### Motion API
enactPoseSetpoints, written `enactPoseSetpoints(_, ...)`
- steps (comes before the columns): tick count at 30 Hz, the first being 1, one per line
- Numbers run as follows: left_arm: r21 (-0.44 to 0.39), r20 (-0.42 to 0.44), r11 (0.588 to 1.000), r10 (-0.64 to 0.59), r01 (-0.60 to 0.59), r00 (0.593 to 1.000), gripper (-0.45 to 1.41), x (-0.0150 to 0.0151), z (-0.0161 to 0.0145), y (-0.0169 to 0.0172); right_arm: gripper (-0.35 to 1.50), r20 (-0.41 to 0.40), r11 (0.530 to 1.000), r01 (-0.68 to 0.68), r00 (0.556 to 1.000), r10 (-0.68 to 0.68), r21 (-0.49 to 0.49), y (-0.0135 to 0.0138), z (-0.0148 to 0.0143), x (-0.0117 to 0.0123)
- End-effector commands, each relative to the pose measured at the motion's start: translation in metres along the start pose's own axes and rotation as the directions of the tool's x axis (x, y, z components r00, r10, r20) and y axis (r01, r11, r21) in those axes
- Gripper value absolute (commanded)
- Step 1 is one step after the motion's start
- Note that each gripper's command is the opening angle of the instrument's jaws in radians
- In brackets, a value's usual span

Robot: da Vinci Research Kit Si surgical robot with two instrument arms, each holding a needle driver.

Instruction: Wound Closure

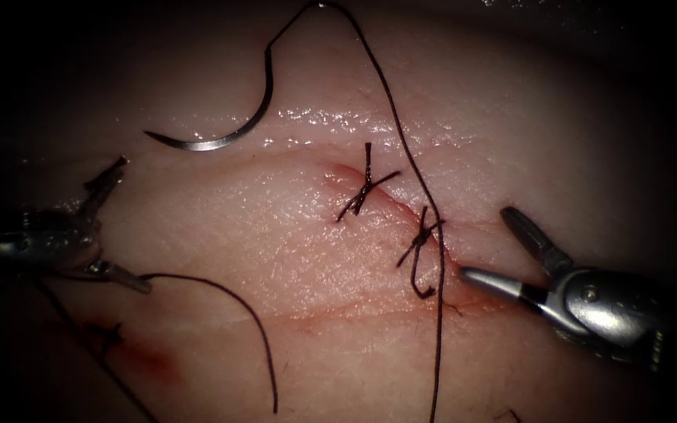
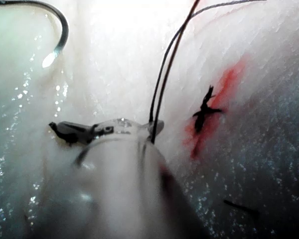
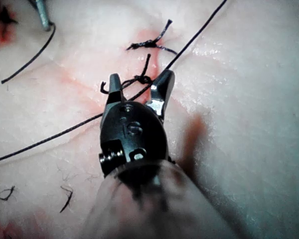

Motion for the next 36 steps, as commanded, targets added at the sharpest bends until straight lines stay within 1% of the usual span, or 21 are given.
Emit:
enactPoseSetpoints(1,0.004,0.003,1.000,0.001,-0.001,1.000,1.40,-0.0001,0.0002,0.0003,1.38,-0.001,1.000,-0.001,1.000,0.001,0.002,-0.0006,0.0007,-0.0002)
enactPoseSetpoints(4,0.027,0.021,1.000,0.015,-0.016,1.000,1.40,-0.0007,-0.0016,-0.0005,1.38,0.001,1.000,-0.002,1.000,0.002,0.005,-0.0007,0.0007,-0.0001)
enactPoseSetpoints(8,0.043,0.018,0.999,0.020,-0.021,1.000,1.40,-0.0015,-0.0037,-0.0015,1.38,0.003,1.000,-0.002,1.000,0.002,0.008,-0.0009,0.0008,0.0000)
enactPoseSetpoints(10,0.045,0.012,0.999,0.012,-0.012,1.000,1.40,-0.0013,-0.0047,-0.0017,1.38,0.007,1.000,-0.002,1.000,0.002,0.012,-0.0010,0.0008,0.0001)
enactPoseSetpoints(11,0.034,-0.026,0.999,-0.008,0.008,1.000,1.40,-0.0006,-0.0059,-0.0017,1.36,0.009,1.000,-0.002,1.000,0.002,0.015,-0.0011,0.0009,0.0001)
enactPoseSetpoints(12,0.034,-0.026,0.999,-0.008,0.008,1.000,1.40,-0.0006,-0.0059,-0.0017,1.36,0.009,1.000,-0.002,1.000,0.002,0.015,-0.0011,0.0009,0.0001)
enactPoseSetpoints(14,-0.001,-0.104,0.999,-0.052,0.052,0.993,1.38,0.0004,-0.0070,-0.0017,1.36,0.011,1.000,-0.002,1.000,0.002,0.016,-0.0012,0.0009,0.0001)
enactPoseSetpoints(16,-0.050,-0.211,0.991,-0.128,0.120,0.969,1.35,0.0018,-0.0085,-0.0017,1.36,0.011,1.000,-0.002,1.000,0.002,0.016,-0.0012,0.0009,0.0001)
enactPoseSetpoints(18,-0.102,-0.288,0.978,-0.206,0.184,0.935,1.32,0.0031,-0.0098,-0.0017,1.35,0.011,1.000,-0.002,1.000,0.002,0.017,-0.0013,0.0009,0.0001)
enactPoseSetpoints(19,-0.143,-0.326,0.966,-0.253,0.217,0.911,1.30,0.0040,-0.0107,-0.0018,1.35,0.010,1.000,-0.002,1.000,0.002,0.020,-0.0013,0.0009,0.0001)
enactPoseSetpoints(21,-0.207,-0.374,0.944,-0.319,0.257,0.871,1.28,0.0051,-0.0119,-0.0020,1.35,0.010,1.000,-0.002,1.000,0.002,0.020,-0.0013,0.0009,0.0001)
enactPoseSetpoints(23,-0.285,-0.434,0.917,-0.381,0.277,0.816,1.28,0.0063,-0.0132,-0.0021,1.35,0.010,1.000,-0.002,1.000,0.002,0.019,-0.0013,0.0009,0.0001)
enactPoseSetpoints(24,-0.362,-0.459,0.885,-0.442,0.291,0.771,1.28,0.0071,-0.0142,-0.0021,1.35,0.010,1.000,-0.002,1.000,0.002,0.020,-0.0013,0.0009,0.0001)
enactPoseSetpoints(25,-0.362,-0.459,0.885,-0.442,0.291,0.771,1.28,0.0071,-0.0142,-0.0021,1.35,0.010,1.000,-0.002,1.000,0.002,0.020,-0.0013,0.0009,0.0001)
enactPoseSetpoints(26,-0.409,-0.482,0.868,-0.467,0.281,0.742,1.28,0.0076,-0.0149,-0.0021,1.33,0.008,1.000,-0.002,1.000,0.002,0.023,-0.0014,0.0009,0.0002)
enactPoseSetpoints(29,-0.424,-0.496,0.865,-0.470,0.269,0.730,1.26,0.0082,-0.0152,-0.0020,1.33,0.008,1.000,-0.003,1.000,0.003,0.024,-0.0014,0.0008,0.0002)
enactPoseSetpoints(32,-0.423,-0.496,0.862,-0.478,0.278,0.725,1.26,0.0096,-0.0145,-0.0014,1.31,0.009,1.000,0.001,1.000,-0.001,0.029,-0.0013,0.0006,0.0004)
enactPoseSetpoints(35,-0.354,-0.525,0.902,-0.412,0.248,0.745,1.21,0.0117,-0.0127,-0.0005,1.30,0.017,1.000,-0.003,1.000,0.002,0.014,-0.0011,0.0002,0.0007)
enactPoseSetpoints(36,-0.340,-0.529,0.908,-0.401,0.246,0.748,1.18,0.0123,-0.0120,-0.0001,1.28,0.037,1.000,0.020,0.999,-0.021,0.002,-0.0011,-0.0001,0.0008)
